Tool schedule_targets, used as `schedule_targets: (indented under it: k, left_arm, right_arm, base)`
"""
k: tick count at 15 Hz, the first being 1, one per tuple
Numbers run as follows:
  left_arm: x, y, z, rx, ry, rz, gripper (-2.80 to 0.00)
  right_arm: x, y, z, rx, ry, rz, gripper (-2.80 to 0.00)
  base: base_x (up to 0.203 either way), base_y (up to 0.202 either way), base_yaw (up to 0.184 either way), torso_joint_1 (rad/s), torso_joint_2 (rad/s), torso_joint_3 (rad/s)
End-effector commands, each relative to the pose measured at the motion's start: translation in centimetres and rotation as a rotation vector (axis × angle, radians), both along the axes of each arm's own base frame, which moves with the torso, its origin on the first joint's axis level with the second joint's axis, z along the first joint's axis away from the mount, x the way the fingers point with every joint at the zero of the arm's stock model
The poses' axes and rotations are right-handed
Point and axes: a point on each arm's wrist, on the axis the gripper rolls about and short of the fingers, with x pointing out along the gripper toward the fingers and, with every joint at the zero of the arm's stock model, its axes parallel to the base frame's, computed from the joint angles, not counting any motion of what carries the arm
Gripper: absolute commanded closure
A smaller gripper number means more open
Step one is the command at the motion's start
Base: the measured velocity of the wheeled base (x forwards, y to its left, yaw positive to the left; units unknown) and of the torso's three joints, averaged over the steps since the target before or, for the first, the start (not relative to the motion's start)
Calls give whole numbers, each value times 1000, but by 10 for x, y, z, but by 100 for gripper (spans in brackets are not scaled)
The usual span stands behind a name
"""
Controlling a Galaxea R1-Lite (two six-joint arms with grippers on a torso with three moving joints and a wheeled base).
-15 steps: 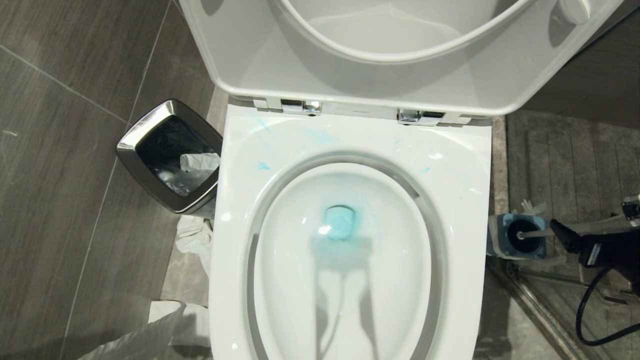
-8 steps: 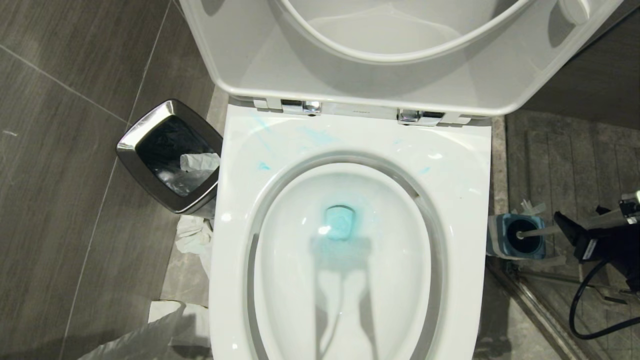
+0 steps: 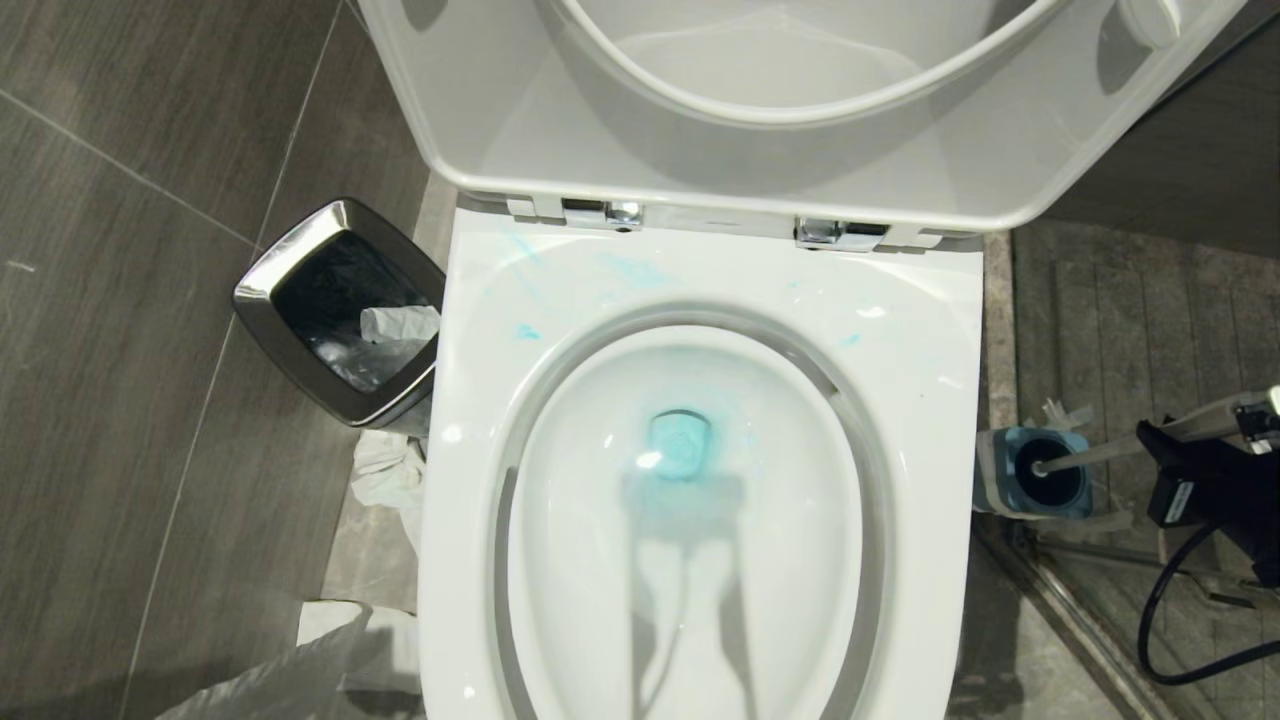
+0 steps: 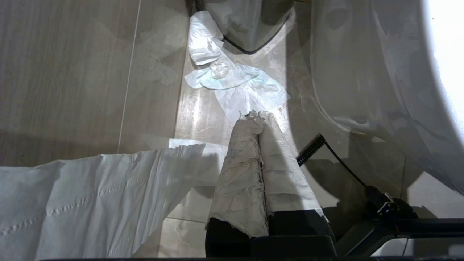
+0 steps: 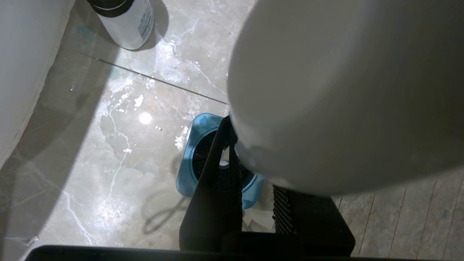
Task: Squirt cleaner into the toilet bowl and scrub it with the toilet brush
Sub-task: Scrub the toilet bowl
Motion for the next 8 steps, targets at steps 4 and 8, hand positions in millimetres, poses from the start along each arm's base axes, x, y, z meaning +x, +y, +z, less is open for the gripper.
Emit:
schedule_targets:
  k: [4, 8]
  left_arm:
    - [0, 0, -2, 0, 5, 1, 0]
    - [0, 0, -2, 0, 5, 1, 0]
  right_arm:
    - [-7, 2, 6, -9, -25, 1, 0]
    - [-25, 8, 15, 34, -64, -9, 0]
  base:
    - [0, 0, 0, 0, 0, 0]
    - [0, 0, 0, 0, 0, 0]
